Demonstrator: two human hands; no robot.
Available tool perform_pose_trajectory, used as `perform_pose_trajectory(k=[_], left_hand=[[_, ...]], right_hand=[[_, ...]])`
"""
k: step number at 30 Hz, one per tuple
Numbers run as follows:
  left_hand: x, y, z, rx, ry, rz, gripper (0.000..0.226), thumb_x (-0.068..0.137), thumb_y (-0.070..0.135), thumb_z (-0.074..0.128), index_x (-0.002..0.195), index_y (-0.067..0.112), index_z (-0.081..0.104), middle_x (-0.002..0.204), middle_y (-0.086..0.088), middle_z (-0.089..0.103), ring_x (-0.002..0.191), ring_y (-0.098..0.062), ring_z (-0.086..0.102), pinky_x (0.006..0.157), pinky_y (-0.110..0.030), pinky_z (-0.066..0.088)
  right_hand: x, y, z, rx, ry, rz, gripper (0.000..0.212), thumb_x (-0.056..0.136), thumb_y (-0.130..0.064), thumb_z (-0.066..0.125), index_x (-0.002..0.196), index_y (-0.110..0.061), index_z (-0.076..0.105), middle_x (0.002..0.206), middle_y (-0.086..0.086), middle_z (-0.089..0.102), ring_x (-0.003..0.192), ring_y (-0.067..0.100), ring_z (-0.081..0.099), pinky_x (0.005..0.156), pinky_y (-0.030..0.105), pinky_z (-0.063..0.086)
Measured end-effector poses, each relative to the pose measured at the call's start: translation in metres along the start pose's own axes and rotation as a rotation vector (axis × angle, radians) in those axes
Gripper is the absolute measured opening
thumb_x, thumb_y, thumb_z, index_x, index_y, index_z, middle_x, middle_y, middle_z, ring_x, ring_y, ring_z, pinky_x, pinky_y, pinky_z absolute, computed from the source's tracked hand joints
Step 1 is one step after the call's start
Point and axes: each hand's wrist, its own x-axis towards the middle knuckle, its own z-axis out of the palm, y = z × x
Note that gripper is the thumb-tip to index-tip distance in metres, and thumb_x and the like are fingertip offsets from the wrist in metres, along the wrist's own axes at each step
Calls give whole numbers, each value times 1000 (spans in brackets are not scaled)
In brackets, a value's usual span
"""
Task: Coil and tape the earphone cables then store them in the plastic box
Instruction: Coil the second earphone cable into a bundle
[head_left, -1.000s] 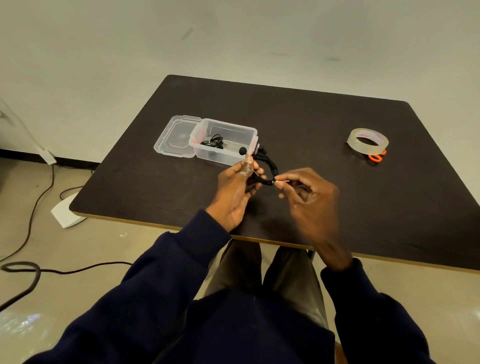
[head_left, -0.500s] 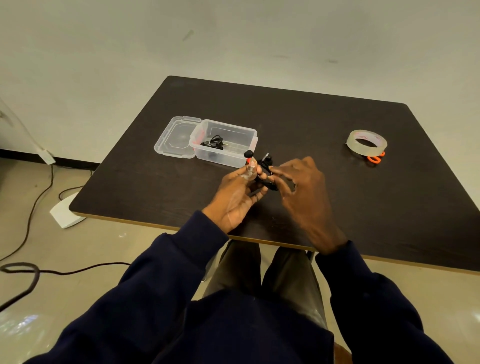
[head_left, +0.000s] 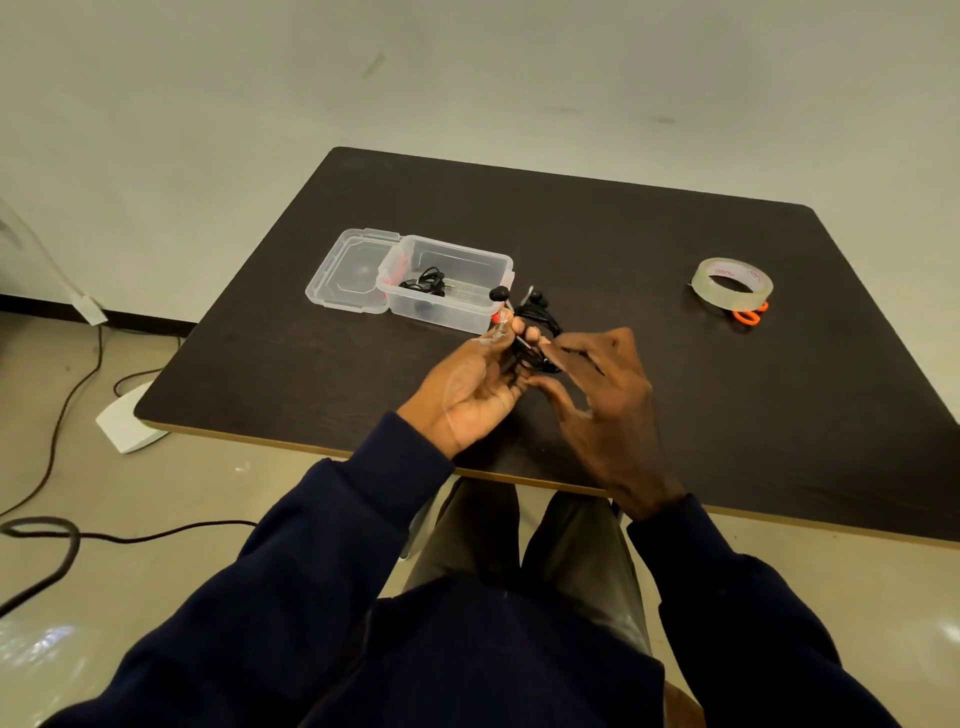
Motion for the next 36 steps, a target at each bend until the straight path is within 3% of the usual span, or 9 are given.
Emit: perform_pose_trajectory(k=[3, 8, 13, 18, 21, 24, 28, 31, 36], left_hand=[[-3, 4, -3, 16, -38, -4, 28, 108, 14, 42, 88, 18, 61, 87, 0, 73, 79, -11, 68, 78, -27, 51], [-2, 1, -6, 97, -50, -16, 29, 106, 15, 43, 86, 26, 62, 97, 10, 77, 97, -4, 64, 85, -28, 38], [0, -4, 0, 42, -92, 22, 27, 107, 12, 43, 90, 18, 62, 103, 1, 75, 94, -12, 63, 72, -26, 39], [6, -12, 1, -25, -89, 26, 26, 107, 12, 43, 91, 20, 62, 108, 2, 75, 103, -13, 64, 95, -30, 41], [10, -14, -1, -54, -76, 10, 25, 106, 16, 47, 90, 22, 65, 105, 4, 78, 105, -10, 66, 103, -32, 39], [12, -17, 0, -111, -92, -13, 23, 105, 15, 50, 90, 19, 67, 102, 0, 79, 100, -12, 70, 96, -30, 46], [14, -15, 4, -186, -105, 10, 25, 106, 11, 47, 89, 15, 65, 107, -6, 77, 104, -18, 69, 101, -31, 47], [15, -11, 3, -263, -116, 2, 31, 106, 6, 45, 84, 10, 65, 105, -12, 77, 111, -24, 68, 108, -35, 47], [16, -12, -2, -374, -123, 7, 27, 106, 5, 46, 87, 1, 64, 115, -20, 71, 112, -32, 68, 96, -40, 52]], right_hand=[[-2, 2, 5, 27, 4, -29, 24, 86, -2, 79, 110, 1, 75, 109, 16, 72, 93, 36, 62, 73, 47, 54], [1, 5, 5, -71, -45, 67, 17, 94, -12, 71, 109, -5, 74, 117, 14, 64, 101, 30, 51, 76, 42, 51], [-1, 3, 10, -183, -162, 116, 37, 88, -38, 74, 113, -12, 62, 126, 16, 47, 110, 30, 42, 81, 35, 42], [-2, 6, 9, 26, 52, 140, 22, 88, -6, 78, 108, -2, 69, 120, 27, 54, 103, 31, 59, 85, 33, 54], [-5, 5, 5, 15, 77, 92, 32, 87, 7, 75, 118, -1, 70, 112, 27, 57, 94, 30, 62, 79, 34, 58], [-9, 6, 1, -98, 124, 21, 41, 85, 9, 76, 125, 3, 69, 101, 26, 62, 87, 32, 62, 69, 33, 56], [-13, 10, -8, -175, 218, -79, 32, 89, 6, 75, 120, 9, 70, 88, 21, 67, 77, 32, 63, 60, 32, 50], [-17, 18, -9, -127, 202, -85, 20, 88, 7, 73, 108, 8, 73, 88, 22, 68, 76, 34, 65, 65, 34, 50], [-21, 31, -9, 55, 80, 45, 20, 87, 5, 77, 107, 1, 74, 97, 16, 70, 85, 27, 65, 75, 33, 53]])
